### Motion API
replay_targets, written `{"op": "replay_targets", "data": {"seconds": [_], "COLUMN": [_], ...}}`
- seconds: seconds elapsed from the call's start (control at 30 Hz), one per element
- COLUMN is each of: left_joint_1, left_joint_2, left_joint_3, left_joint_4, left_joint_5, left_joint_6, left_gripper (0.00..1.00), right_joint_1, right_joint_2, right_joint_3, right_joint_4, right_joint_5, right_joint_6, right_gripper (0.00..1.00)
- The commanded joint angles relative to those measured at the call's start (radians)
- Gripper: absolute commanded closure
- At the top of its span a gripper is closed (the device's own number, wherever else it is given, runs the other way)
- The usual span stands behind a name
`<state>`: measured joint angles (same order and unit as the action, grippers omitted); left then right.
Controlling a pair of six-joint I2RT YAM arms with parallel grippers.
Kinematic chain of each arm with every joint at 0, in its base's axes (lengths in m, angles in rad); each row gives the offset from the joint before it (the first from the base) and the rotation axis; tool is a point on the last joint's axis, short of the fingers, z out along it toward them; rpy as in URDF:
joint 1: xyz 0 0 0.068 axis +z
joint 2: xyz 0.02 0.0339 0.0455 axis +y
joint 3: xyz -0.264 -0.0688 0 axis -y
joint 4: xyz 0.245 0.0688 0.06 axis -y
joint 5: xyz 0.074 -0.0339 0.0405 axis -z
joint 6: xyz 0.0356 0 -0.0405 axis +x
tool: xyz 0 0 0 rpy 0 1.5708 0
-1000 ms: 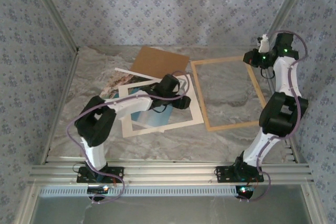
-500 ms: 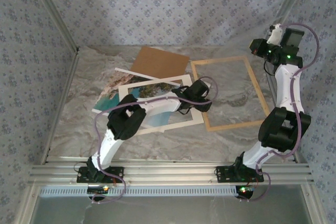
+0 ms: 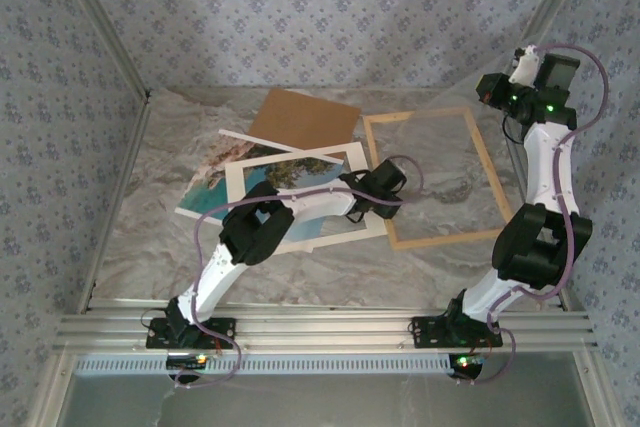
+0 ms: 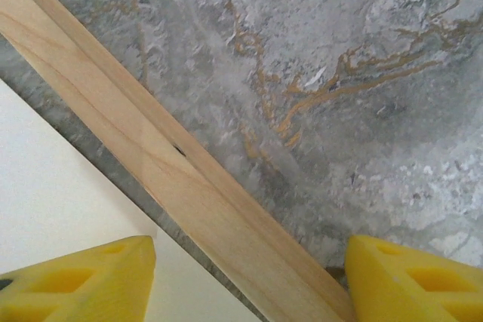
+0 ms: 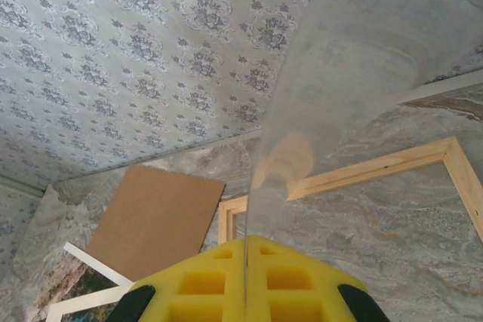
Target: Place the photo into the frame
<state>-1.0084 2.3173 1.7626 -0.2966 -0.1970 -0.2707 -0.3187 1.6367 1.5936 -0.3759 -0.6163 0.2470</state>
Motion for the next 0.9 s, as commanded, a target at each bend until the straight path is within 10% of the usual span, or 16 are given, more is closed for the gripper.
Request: {"op": "replay_targets", "data": {"seconds": [0.0, 0.87], "left_joint_1": [0.024, 0.229], "left_joint_2": [-0.079, -0.677], "left_joint_3": [-0.153, -0.707], "left_joint_4": [-0.032, 0.209], "left_joint_5": [-0.070, 0.063], "left_joint_6": [0.009, -0.171], "left_gripper": [0.36, 0.27], "right_joint_1": [0.013, 0.192], "right_joint_2": [0.005, -0.239], "right_joint_3": [0.012, -0.178], "right_joint_4": [-0.016, 0.058], "right_joint_5": [-0.027, -0.172], "right_joint_6": [-0.006, 0.184], "right_gripper": [1.00, 1.00]}}
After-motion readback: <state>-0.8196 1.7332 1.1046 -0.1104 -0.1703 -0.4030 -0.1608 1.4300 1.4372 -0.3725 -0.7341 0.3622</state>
